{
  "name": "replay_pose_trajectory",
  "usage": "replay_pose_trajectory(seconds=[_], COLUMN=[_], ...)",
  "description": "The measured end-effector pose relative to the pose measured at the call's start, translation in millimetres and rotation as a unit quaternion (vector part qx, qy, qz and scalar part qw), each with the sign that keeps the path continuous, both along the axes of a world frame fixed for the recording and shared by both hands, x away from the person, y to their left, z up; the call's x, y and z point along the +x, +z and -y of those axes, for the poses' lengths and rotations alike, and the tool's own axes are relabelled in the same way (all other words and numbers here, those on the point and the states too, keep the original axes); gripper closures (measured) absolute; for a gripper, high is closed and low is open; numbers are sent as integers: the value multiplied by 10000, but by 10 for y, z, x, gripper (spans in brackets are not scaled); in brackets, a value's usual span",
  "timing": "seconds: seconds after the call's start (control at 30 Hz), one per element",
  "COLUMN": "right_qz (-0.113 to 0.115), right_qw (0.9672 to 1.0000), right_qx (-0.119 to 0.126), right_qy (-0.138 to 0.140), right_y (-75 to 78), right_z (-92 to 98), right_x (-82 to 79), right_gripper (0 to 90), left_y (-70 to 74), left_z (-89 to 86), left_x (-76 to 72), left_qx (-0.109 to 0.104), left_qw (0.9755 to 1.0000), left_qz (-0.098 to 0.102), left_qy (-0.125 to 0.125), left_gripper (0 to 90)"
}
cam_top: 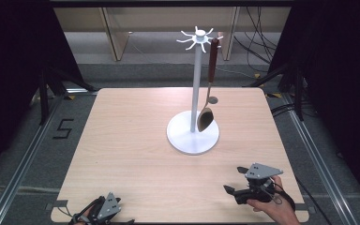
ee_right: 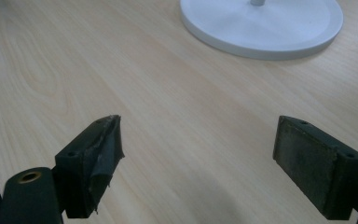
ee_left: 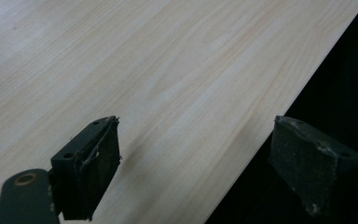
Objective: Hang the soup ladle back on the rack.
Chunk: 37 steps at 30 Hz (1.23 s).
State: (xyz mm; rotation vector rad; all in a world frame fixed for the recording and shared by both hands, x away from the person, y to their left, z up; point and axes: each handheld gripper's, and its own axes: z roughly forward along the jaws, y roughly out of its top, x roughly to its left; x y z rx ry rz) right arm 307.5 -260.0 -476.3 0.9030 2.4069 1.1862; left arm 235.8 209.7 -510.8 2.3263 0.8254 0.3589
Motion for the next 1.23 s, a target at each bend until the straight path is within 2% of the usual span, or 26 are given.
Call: replay_pose_trajectory(seconds=[0.1, 0.13, 0.27, 0.3, 0.33, 0.43, 0.47, 0.63, 0.67, 0.8, 0.97, 1.23], right_qz=[-70, -161, -115, -283, -126, -176, -109, -106, -168, -193, -100, -128], right_qw=[10000, 9998, 9999, 9996, 9999, 9998, 9999, 9999, 9998, 9996, 9995, 9995], right_qx=[5, 15, -48, -30, -104, -121, -118, -124, -120, -218, -310, -282], right_qy=[-43, -106, -22, -77, -5, -22, -29, -53, -74, -45, 4, -19], right_y=[-26, -35, -55, -58, -65, -66, -70, -80, -85, -106, -113, -114], right_z=[21, 17, 51, 48, 66, 90, 102, 138, 135, 126, 115, 122], right_x=[-51, -81, -125, -157, -150, -181, -182, -208, -218, -220, -218, -209], right_gripper=[165, 164, 164, 163, 163, 163, 163, 163, 163, 163, 163, 163], left_y=[7, 2, 0, 0, 0, 2, 0, -2, -2, -3, -4, -2], left_z=[-1, 1, 1, 1, 1, 2, 2, 3, 3, 4, 4, 2], left_x=[-3, -1, -1, -1, -2, -4, -2, -1, -1, -1, -1, 1], left_qx=[10, -1, 5, 8, 9, 19, 15, 10, 12, -7, -12, 17], left_qw=[10000, 10000, 10000, 10000, 10000, 10000, 10000, 10000, 10000, 10000, 10000, 10000], left_qz=[-6, -1, 1, 3, 5, 7, 5, 2, 1, -16, -23, -15], left_qy=[-16, -1, -3, -2, 1, 3, -3, 0, -1, -1, -7, -9], left_gripper=[152, 152, 152, 152, 152, 152, 152, 153, 152, 152, 153, 153])
